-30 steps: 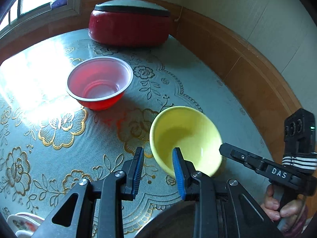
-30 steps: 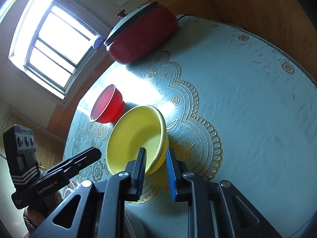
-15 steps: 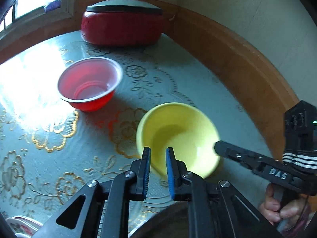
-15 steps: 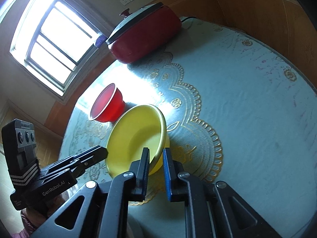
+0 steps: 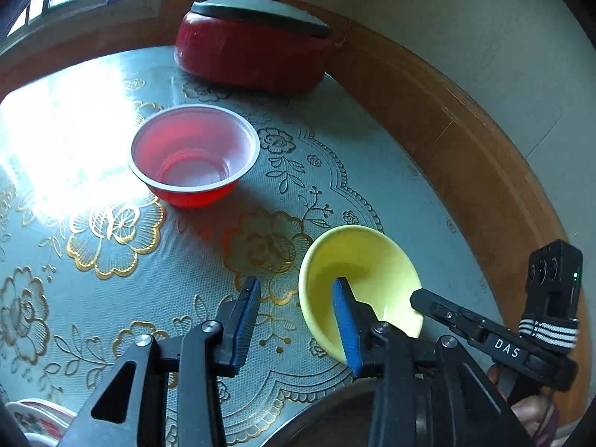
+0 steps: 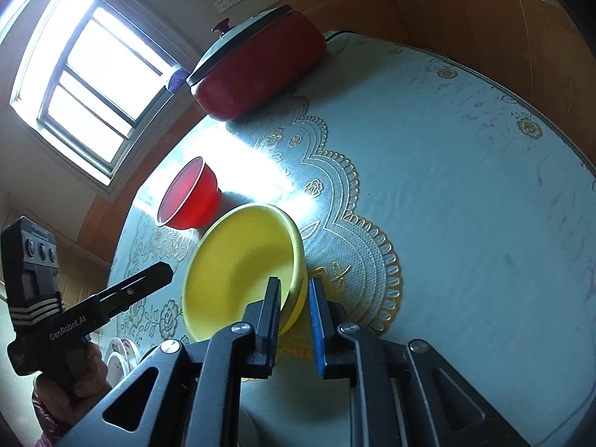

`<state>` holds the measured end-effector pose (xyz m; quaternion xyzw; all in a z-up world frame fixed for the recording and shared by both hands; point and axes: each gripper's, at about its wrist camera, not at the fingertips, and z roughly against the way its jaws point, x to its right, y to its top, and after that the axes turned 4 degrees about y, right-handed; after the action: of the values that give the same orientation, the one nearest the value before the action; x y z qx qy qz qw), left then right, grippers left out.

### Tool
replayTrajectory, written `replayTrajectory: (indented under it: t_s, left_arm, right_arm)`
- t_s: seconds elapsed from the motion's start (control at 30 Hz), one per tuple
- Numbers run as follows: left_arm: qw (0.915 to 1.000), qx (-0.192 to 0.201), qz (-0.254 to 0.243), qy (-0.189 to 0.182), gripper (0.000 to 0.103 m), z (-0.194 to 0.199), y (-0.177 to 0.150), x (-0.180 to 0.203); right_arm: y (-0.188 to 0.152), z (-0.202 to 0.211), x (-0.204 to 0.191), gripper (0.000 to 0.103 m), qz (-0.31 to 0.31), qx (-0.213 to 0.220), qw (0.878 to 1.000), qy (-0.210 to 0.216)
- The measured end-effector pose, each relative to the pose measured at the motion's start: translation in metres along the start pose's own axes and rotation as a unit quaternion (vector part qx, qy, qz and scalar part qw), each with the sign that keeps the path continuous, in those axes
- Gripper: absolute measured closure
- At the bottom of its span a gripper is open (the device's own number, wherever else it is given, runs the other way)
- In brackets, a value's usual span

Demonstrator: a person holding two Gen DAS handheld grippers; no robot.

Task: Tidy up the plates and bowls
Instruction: 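Lift the yellow bowl with the right tool and lower it into the steel bowl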

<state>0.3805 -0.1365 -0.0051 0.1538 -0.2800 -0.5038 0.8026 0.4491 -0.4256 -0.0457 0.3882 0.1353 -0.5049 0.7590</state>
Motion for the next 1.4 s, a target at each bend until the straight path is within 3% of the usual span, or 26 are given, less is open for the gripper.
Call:
replayTrajectory:
  t_s: [0.1, 0.23, 0.33, 0.47, 0.93, 1.4]
  left_arm:
    - [0.9998, 0.002, -0.018, 0.005, 0.063, -0.002, -0.001, 0.005]
    - [0.9992, -0.023, -0.031, 0.009, 0.064, -0.019, -0.001, 0.009]
    - [0.9977, -0.034, -0.057, 0.010, 0.091, -0.025, -0.005, 0.017]
    - [0.9979, -0.019, -0.060, 0.013, 0.091, -0.018, -0.006, 0.019]
    - [0.9986, 0.042, -0.031, -0.010, 0.091, 0.052, -0.001, 0.011]
    - [0.9973, 0.049, -0.039, -0.039, 0.091, 0.101, -0.050, 0.005]
  right_arm:
    - [0.000, -0.004, 0.002, 0.086, -0.008, -0.008, 1.000, 0.005]
    - [0.000, -0.009, 0.004, 0.084, -0.013, -0.014, 1.000, 0.010]
    - [-0.001, -0.011, 0.000, 0.088, 0.001, -0.013, 1.000, 0.006]
    - [-0.001, -0.010, -0.006, 0.092, 0.016, -0.007, 1.000, -0.005]
    - [0.006, 0.024, -0.041, 0.092, 0.055, 0.025, 0.998, 0.030]
    - [-0.034, 0.060, -0.070, 0.092, 0.095, 0.017, 0.994, 0.051]
